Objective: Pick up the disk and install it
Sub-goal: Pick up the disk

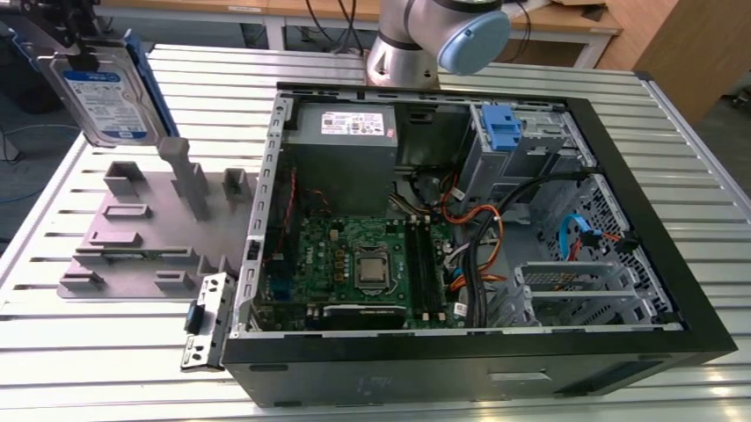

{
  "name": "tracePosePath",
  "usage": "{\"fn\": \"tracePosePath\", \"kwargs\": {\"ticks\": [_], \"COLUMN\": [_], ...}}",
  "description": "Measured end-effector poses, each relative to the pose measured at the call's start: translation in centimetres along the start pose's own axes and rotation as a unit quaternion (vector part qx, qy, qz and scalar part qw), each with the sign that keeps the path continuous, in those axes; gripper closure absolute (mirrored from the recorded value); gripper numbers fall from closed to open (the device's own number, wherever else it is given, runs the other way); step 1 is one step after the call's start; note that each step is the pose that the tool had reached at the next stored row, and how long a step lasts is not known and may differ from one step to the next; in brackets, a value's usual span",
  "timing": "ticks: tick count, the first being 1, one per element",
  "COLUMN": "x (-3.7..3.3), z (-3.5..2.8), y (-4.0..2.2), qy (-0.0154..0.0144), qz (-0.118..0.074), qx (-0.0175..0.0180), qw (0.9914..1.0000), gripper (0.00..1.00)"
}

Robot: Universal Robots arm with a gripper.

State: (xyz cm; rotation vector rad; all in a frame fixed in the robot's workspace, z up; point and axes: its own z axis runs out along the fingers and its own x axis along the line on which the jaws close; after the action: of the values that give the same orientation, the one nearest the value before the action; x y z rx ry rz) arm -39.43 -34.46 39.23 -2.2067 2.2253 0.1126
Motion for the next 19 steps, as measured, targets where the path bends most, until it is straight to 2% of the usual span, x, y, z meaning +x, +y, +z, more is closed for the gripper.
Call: {"fn": "tracePosePath", "kwargs": {"ticks": [3, 12, 19], "x": [-0.01, -0.02, -0.07], "z": [-0.29, -0.43, -1.31], "y": [0.02, 0.03, 0.06], "qy": [0.0000, 0.0002, 0.0002], "qz": [0.000, 0.000, 0.000], "qx": [0.0001, 0.0000, 0.0001], "qw": [1.00000, 1.00000, 1.00000], "gripper": [0.65, 0.65, 0.65]}}
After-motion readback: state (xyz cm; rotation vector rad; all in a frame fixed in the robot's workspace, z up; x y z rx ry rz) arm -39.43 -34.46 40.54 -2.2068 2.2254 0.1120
